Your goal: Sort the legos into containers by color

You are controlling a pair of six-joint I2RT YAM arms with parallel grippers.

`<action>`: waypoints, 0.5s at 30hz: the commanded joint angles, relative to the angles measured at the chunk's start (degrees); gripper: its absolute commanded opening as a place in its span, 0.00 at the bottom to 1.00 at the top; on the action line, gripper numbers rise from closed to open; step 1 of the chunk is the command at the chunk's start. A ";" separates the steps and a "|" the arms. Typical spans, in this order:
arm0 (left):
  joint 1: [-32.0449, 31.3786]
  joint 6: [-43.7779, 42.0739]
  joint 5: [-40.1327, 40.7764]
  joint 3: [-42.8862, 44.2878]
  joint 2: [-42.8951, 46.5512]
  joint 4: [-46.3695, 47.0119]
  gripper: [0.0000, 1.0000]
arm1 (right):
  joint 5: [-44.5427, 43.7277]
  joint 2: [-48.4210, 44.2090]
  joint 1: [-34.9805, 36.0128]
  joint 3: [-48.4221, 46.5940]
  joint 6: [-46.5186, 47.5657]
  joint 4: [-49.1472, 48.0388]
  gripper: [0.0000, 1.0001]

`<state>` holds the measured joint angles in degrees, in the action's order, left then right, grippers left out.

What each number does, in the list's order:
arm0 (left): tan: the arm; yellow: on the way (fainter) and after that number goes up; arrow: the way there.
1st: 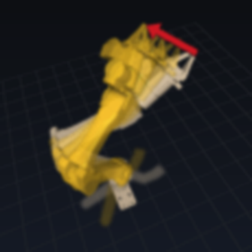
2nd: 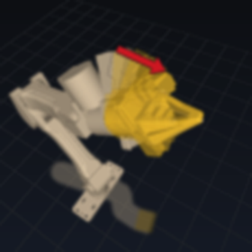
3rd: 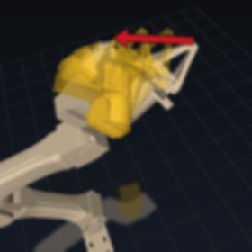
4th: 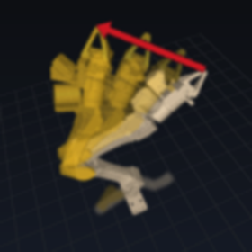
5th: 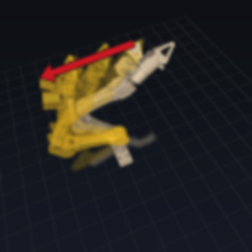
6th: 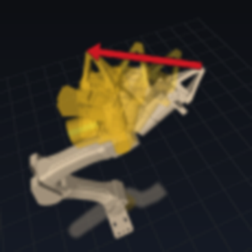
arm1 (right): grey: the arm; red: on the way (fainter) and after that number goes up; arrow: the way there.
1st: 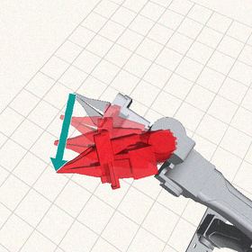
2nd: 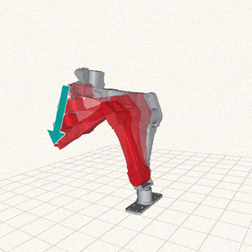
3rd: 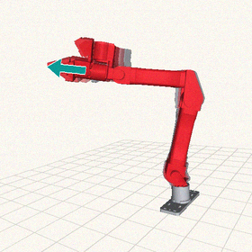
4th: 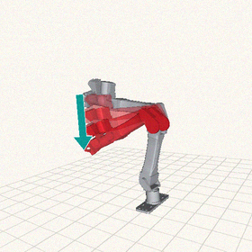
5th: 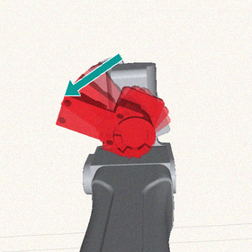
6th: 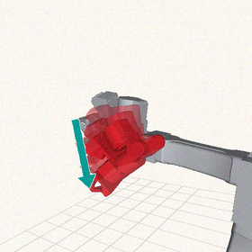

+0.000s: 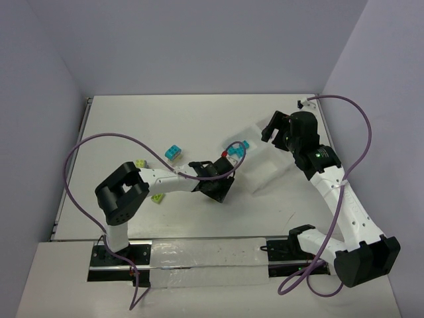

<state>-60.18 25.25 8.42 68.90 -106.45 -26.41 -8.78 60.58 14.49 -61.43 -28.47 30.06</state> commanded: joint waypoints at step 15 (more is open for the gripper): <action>-0.30 -2.15 -3.17 18.23 0.50 -4.26 0.10 | -4.26 -2.93 0.03 -5.71 2.13 0.65 0.87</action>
<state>-60.27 24.58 9.74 78.50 -107.68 -30.61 -9.74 60.47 14.48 -62.47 -27.82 30.59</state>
